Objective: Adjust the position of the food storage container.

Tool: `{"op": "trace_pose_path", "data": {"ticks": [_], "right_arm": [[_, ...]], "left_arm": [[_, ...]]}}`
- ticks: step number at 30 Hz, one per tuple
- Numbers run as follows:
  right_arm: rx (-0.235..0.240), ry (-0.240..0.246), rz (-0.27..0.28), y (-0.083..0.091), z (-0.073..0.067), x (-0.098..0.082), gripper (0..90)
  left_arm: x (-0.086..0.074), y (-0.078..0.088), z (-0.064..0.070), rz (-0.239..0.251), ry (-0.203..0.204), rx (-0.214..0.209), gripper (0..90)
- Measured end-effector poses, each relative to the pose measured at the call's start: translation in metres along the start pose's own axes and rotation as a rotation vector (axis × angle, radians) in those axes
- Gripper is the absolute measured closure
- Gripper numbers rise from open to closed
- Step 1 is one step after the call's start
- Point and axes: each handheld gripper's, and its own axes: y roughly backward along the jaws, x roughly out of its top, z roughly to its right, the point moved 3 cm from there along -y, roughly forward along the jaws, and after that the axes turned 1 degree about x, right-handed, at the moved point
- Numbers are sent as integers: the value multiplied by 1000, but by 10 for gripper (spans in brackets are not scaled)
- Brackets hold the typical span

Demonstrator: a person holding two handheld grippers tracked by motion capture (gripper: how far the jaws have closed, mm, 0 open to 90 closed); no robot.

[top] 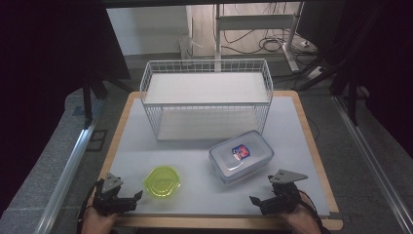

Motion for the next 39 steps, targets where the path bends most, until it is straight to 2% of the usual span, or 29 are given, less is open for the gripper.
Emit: {"op": "trace_pose_path", "data": {"ticks": [5,9,12,17,20,22,24,27,29,33,39], "right_arm": [[-15,-2,23,3,5,1,0],[-33,7,17,1,7,1,0],[-34,0,19,1,8,1,0],[-24,-5,23,2,8,1,0],[-22,-3,12,1,8,1,0],[-13,-9,12,0,8,1,0],[-7,-17,14,1,8,1,0],[-7,-19,14,1,8,1,0],[-1,-26,6,0,8,0,0],[-1,-22,-5,-1,8,0,0],[0,-23,-8,-1,8,0,0]], "left_arm": [[-2,-3,-1,-13,15,-9,65],[-1,-3,-1,-4,18,-15,59],[-1,-4,-1,-6,34,-20,53],[-2,-3,-3,-48,91,-51,54],[-1,-1,-5,-47,114,-74,44],[1,1,-5,-44,111,-58,61],[4,5,-3,-37,95,-36,109],[9,11,1,-27,79,-38,208],[13,15,5,-24,69,-42,236],[23,28,10,32,82,-86,332],[38,42,28,101,51,-160,550]]}}
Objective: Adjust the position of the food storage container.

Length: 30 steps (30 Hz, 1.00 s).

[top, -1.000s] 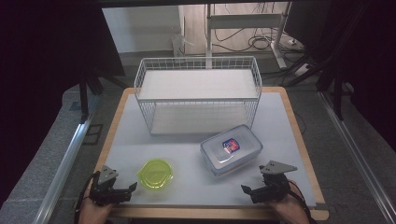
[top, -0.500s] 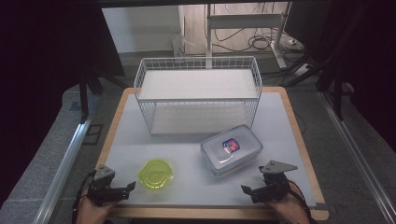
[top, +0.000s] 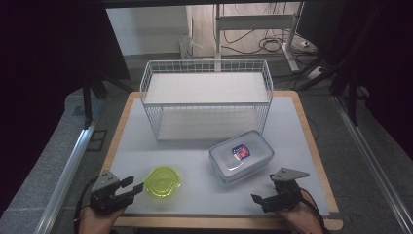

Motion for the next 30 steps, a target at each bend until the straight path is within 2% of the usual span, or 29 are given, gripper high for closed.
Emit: {"op": "trace_pose_path", "data": {"ticks": [4,5,6,8,16,18,22,25,30], "right_arm": [[-5,9,-7,-1,-1,0,0],[-5,9,-7,-1,-1,0,0],[-8,9,-7,-1,0,0,0],[-8,6,-7,0,1,0,0],[-12,6,-18,0,1,-1,0],[-15,9,-21,0,1,-1,0],[-12,9,-24,0,2,-1,0],[-13,9,-30,-1,2,-1,0],[-8,4,-32,-1,1,-1,1]], "left_arm": [[7,-1,18,21,-38,-53,664],[7,-1,18,21,-38,-53,698],[9,-4,27,23,-62,-94,728],[10,-8,35,16,-86,-128,762],[12,-29,61,-37,-111,-238,896],[12,-31,64,-46,-117,-243,898],[10,-48,76,-103,-125,-258,899],[10,-54,80,-118,-125,-269,899],[10,-67,79,-150,-115,-250,900]]}}
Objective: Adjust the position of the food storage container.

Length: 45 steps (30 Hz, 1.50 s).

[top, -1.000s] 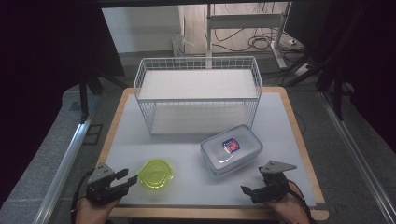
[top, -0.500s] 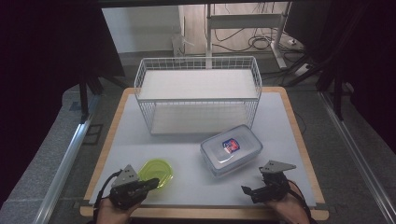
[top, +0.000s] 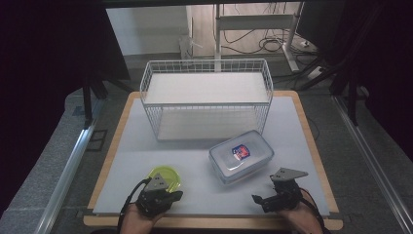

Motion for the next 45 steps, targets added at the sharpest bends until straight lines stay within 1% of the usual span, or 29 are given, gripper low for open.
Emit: {"op": "trace_pose_path", "data": {"ticks": [1,3,5,7,8,13,14,15,17,19,20,24,31,36,41,45], "right_arm": [[0,-1,1,0,0,0,1],[-1,-2,2,0,1,0,2],[0,-6,2,1,1,0,3],[-1,-6,2,1,1,0,3],[-1,-6,2,1,1,0,4],[3,-10,-2,0,1,0,7],[4,-11,-3,0,1,0,7],[5,-13,-4,0,1,0,8],[6,-16,-4,0,1,-1,10],[7,-18,-5,0,1,-1,11],[6,-18,-4,0,1,-1,12],[4,-16,-5,0,2,-1,15],[8,-20,-12,-1,1,-1,25],[12,-10,-5,0,2,-1,35],[18,-14,4,0,2,0,46],[17,-7,7,0,2,0,50]], "left_arm": [[0,1,-1,3,6,5,900],[1,2,-3,0,5,27,900],[0,2,-6,6,23,14,900],[0,3,-8,6,26,19,900],[1,4,-11,3,28,35,900],[-1,8,-22,16,56,55,900],[-1,8,-22,16,56,55,900],[-1,9,-28,19,63,67,900],[-2,10,-33,22,72,73,900],[-1,11,-37,24,77,82,900],[-1,11,-37,24,77,82,900],[1,12,-49,29,89,93,900],[5,11,-65,29,96,129,900],[8,11,-76,31,105,152,900],[10,11,-84,34,111,180,900],[12,11,-90,34,117,199,900]]}}
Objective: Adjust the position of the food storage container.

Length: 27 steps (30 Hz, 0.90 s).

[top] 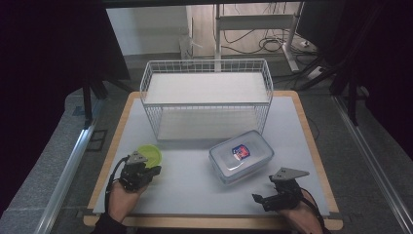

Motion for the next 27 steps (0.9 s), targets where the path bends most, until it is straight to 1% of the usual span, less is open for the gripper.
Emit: {"op": "trace_pose_path", "data": {"ticks": [3,5,7,8,9,12,13,14,15,16,17,18,19,20,21,22,23,24,25,26,27], "right_arm": [[0,4,4,0,0,0,51],[1,4,6,0,0,0,51],[0,5,9,0,1,0,51],[-1,4,10,0,1,0,51],[-2,2,12,1,1,0,51],[-6,-1,23,2,1,1,53],[-8,-5,22,2,1,2,51],[-13,-10,13,2,1,2,32],[-15,-12,9,2,1,2,19],[-16,-17,2,3,2,2,16],[-20,-30,-8,3,3,2,15],[-20,-30,-8,3,3,2,15],[-23,-34,-11,3,5,3,20],[-43,-54,-22,5,10,4,81],[-56,-64,-19,6,13,5,132],[-61,-70,-19,7,15,5,200],[-52,-76,-16,9,18,7,289],[-42,-76,-9,11,21,8,353],[-51,-79,-6,12,24,9,413],[-60,-82,-7,14,28,10,470],[-66,-85,-2,14,32,11,506]], "left_arm": [[1,-1,-2,5,6,9,900],[0,-1,0,-1,-4,23,900],[0,-1,2,-2,-9,19,899],[0,0,5,0,-14,14,895],[0,-1,11,0,-30,15,874],[1,-3,23,2,-57,-4,796],[1,-3,23,2,-57,-4,763],[1,-6,30,2,-73,-21,710],[2,-7,34,5,-79,-29,657],[2,-7,34,5,-79,-29,617],[3,-8,38,11,-81,-44,576],[3,-8,38,11,-81,-44,534],[3,-10,41,17,-76,-52,534],[4,-10,41,22,-73,-55,458],[3,-12,42,30,-70,-57,423],[3,-14,42,27,-72,-57,394],[3,-15,43,24,-66,-53,373],[3,-17,43,22,-60,-59,356],[3,-18,43,20,-55,-69,339],[3,-19,44,19,-52,-70,328],[3,-20,45,19,-51,-74,315]]}}
